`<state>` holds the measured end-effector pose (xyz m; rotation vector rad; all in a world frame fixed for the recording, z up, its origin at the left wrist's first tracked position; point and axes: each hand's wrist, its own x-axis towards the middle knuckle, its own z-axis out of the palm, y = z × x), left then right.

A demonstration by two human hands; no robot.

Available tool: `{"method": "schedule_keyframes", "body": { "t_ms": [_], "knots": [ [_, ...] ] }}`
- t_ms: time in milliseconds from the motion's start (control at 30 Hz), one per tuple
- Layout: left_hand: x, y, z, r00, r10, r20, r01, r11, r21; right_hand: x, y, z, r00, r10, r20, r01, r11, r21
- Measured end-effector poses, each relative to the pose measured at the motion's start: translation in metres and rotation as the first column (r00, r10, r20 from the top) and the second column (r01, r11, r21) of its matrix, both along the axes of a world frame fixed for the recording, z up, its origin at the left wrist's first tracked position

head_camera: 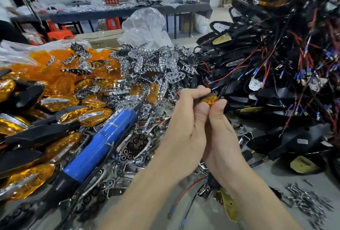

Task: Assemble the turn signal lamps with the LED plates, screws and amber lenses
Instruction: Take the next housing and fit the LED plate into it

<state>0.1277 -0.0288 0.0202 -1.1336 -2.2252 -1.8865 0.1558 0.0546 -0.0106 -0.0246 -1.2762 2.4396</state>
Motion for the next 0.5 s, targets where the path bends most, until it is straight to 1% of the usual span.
{"method": "schedule_keyframes", "body": {
  "t_ms": [67,133,200,267,333,400,433,500],
  "knots": [
    [0.0,-0.001,0.002,0.995,-0.014,0.094,0.009,0.998,0.054,-0.001,-0.002,0.004,0.998,0.064,-0.006,-0.064,0.994,-0.085],
    [0.001,-0.001,0.004,0.988,-0.019,0.156,0.01,0.998,0.058,-0.001,-0.003,0.004,0.996,0.084,-0.007,-0.084,0.992,-0.09],
    [-0.001,-0.001,0.006,0.99,-0.007,0.138,0.004,1.0,0.029,-0.003,-0.003,0.006,0.996,0.087,-0.015,-0.088,0.993,-0.073],
    [-0.004,-0.001,0.008,0.992,-0.02,0.123,0.014,0.999,0.049,-0.006,-0.005,0.008,0.997,0.065,-0.039,-0.067,0.996,-0.051],
    [-0.005,-0.004,0.012,0.994,-0.039,0.106,0.028,0.994,0.104,-0.01,-0.009,0.011,0.997,0.015,-0.074,-0.013,1.0,0.02],
    [-0.005,-0.006,0.019,0.993,-0.043,0.113,0.022,0.983,0.181,-0.014,-0.013,0.017,0.994,-0.071,-0.081,0.081,0.989,0.128],
    [-0.005,-0.008,0.021,0.989,-0.058,0.138,0.024,0.972,0.234,-0.017,-0.015,0.021,0.987,-0.134,-0.086,0.148,0.972,0.185],
    [-0.007,-0.011,0.027,0.972,-0.1,0.211,0.027,0.945,0.325,-0.024,-0.021,0.03,0.962,-0.231,-0.144,0.262,0.928,0.264]
  ]
}}
